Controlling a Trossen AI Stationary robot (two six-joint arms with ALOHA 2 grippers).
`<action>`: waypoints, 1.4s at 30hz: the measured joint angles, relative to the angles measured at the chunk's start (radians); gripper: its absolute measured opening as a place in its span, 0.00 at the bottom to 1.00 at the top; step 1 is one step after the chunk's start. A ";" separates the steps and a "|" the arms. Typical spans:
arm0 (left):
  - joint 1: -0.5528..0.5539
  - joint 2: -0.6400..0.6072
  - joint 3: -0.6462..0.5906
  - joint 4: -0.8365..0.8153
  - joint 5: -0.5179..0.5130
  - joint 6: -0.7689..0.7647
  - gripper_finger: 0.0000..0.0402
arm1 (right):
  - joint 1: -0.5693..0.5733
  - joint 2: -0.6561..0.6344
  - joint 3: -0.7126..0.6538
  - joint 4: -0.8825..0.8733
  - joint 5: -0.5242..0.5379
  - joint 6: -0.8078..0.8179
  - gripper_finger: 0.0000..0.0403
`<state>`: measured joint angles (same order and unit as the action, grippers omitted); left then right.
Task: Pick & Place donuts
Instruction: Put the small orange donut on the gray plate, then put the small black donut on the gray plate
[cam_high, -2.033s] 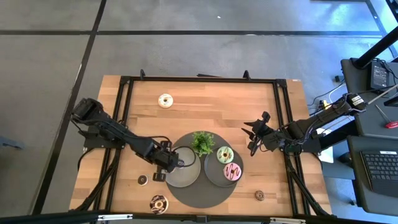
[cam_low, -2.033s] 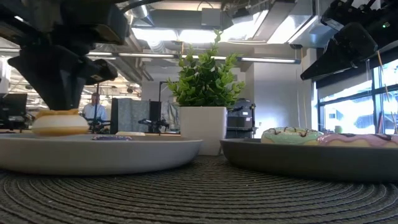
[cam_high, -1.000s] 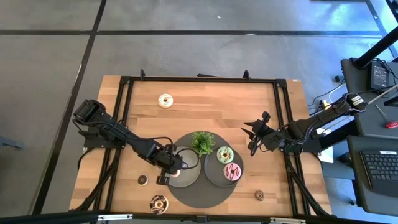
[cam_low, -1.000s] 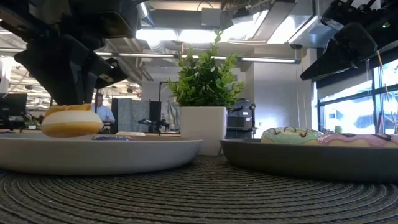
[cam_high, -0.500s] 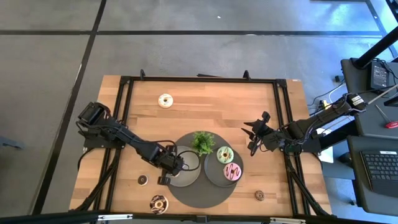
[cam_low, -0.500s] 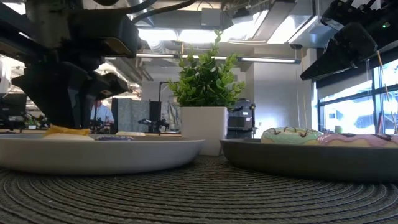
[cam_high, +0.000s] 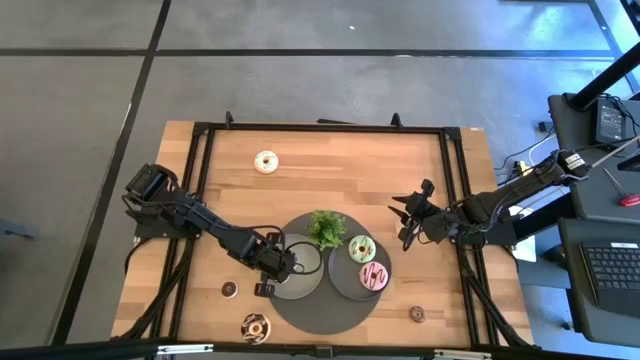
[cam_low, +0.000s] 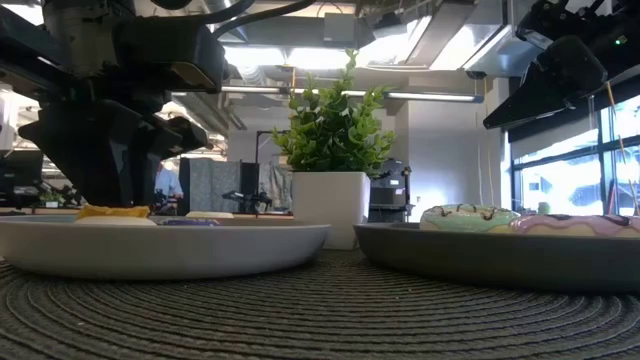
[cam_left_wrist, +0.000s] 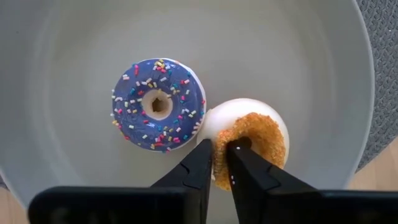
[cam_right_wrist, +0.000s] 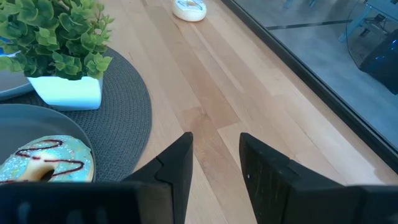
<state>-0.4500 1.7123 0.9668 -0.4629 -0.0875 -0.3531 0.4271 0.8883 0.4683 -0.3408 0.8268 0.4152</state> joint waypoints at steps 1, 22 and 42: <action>0.000 0.000 0.000 0.000 -0.002 0.000 0.13 | 0.000 0.000 0.000 0.000 0.000 0.000 0.33; -0.002 -0.177 -0.001 -0.163 0.021 -0.103 0.29 | 0.000 0.000 0.000 0.000 -0.012 0.000 0.33; -0.318 -0.187 -0.001 -0.360 -0.024 -0.909 0.29 | 0.000 0.006 0.000 0.000 -0.018 0.059 0.33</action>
<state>-0.7684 1.5249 0.9657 -0.8225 -0.1111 -1.2623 0.4272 0.8944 0.4683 -0.3408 0.8087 0.4742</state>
